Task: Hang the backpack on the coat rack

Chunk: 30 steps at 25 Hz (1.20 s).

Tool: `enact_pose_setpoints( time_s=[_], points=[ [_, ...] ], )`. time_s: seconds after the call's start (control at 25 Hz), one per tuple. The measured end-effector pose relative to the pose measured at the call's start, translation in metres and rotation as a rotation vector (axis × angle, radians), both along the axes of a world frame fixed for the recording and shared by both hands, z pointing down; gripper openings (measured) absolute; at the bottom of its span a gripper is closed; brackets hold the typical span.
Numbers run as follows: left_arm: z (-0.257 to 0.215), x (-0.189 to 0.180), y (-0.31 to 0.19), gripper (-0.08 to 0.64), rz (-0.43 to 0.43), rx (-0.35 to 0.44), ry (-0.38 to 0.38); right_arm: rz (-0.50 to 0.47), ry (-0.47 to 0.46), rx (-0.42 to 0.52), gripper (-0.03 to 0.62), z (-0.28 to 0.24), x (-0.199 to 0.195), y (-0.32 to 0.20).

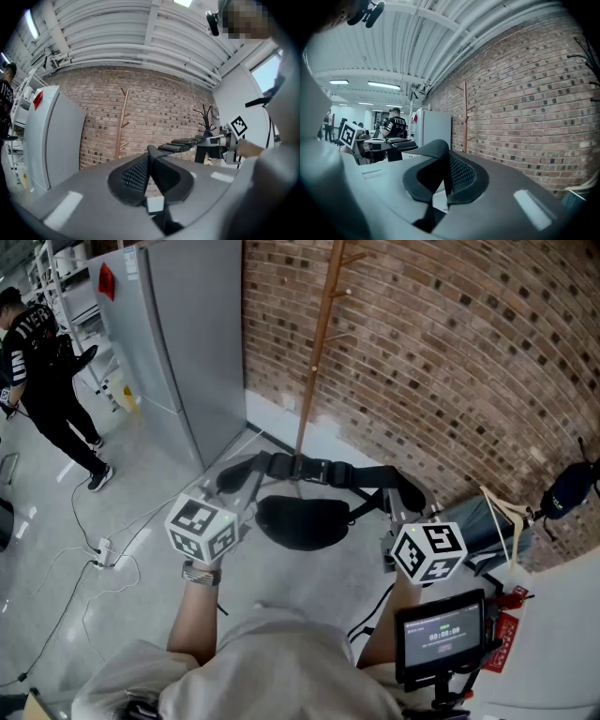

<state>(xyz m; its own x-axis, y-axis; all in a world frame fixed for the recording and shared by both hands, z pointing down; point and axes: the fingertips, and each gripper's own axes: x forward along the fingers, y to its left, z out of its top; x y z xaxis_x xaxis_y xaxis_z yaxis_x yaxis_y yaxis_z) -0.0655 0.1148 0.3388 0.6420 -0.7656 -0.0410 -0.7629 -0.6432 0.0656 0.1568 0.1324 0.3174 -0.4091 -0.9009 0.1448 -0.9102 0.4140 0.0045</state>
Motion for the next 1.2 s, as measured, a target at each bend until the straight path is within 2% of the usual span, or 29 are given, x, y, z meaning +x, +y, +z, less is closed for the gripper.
enact_pose_setpoints(
  time_s=[0.52,0.92,1.2],
  points=[
    [0.018,-0.014,-0.014,0.005,0.022,-0.055,-0.031,0.035,0.005,-0.069,0.005,0.021,-0.013,-0.016],
    [0.030,-0.032,-0.006,0.005,0.072,-0.082,-0.027,0.045,-0.067,-0.070,0.005,0.020,-0.032,-0.002],
    [0.028,-0.039,-0.028,0.005,0.076,-0.053,-0.020,0.028,-0.110,-0.059,0.005,0.021,-0.041,-0.028]
  ],
)
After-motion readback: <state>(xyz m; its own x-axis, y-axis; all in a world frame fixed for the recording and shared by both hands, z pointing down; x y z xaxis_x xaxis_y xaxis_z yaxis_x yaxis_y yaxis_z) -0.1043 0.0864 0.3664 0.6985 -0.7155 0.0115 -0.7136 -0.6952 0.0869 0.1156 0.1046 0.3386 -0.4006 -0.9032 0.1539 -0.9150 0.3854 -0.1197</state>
